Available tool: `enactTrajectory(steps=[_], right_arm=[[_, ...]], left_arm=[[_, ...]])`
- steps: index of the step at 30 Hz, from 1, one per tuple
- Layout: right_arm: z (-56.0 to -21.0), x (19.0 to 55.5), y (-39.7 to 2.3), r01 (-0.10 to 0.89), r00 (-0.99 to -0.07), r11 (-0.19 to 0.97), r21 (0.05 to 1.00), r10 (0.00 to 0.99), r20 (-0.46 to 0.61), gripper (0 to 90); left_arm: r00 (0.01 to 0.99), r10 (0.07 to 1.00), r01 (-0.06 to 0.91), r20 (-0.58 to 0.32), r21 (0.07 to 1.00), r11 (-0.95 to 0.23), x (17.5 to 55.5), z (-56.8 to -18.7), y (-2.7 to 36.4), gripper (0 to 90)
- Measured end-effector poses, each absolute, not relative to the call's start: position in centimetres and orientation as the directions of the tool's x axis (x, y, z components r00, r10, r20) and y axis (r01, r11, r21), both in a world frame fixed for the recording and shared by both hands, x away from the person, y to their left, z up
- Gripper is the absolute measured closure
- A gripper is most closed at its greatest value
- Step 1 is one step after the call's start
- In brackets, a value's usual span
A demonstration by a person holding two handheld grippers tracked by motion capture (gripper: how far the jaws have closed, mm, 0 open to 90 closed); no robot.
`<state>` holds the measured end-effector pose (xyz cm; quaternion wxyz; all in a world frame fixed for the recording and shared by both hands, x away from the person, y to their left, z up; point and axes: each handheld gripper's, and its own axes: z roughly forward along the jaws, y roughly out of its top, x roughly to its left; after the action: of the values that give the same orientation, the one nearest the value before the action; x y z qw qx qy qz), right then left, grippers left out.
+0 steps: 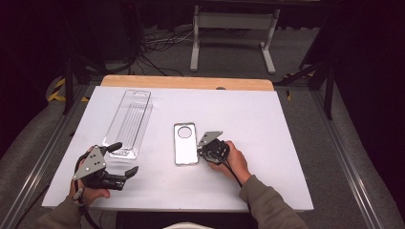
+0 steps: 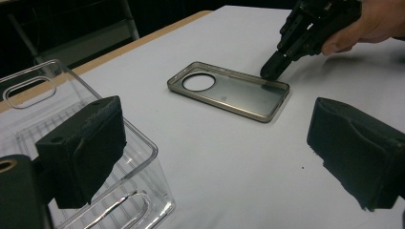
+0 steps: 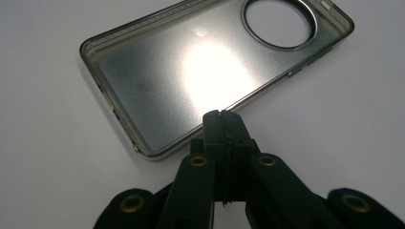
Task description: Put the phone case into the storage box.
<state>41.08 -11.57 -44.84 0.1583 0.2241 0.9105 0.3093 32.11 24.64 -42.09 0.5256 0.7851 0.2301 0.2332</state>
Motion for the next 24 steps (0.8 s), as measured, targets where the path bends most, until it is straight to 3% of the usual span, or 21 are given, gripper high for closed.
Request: enactTrajectory(steps=[13, 24], right_arm=[[-44.1, 40.7, -11.2, 0.264, -0.849, 0.7, 0.664, 0.495, -0.184, 90.0], [-40.9, 42.4, -12.3, 0.211, -0.818, 0.665, 0.717, 0.521, -0.243, 76.9]], left_arm=[[0.784, 0.607, 0.115, 0.129, 0.931, -0.346, 32.1, -41.9, 24.9, 5.7], [0.775, 0.618, 0.113, 0.134, 0.932, -0.345, 32.1, -41.8, 25.0, 5.6]])
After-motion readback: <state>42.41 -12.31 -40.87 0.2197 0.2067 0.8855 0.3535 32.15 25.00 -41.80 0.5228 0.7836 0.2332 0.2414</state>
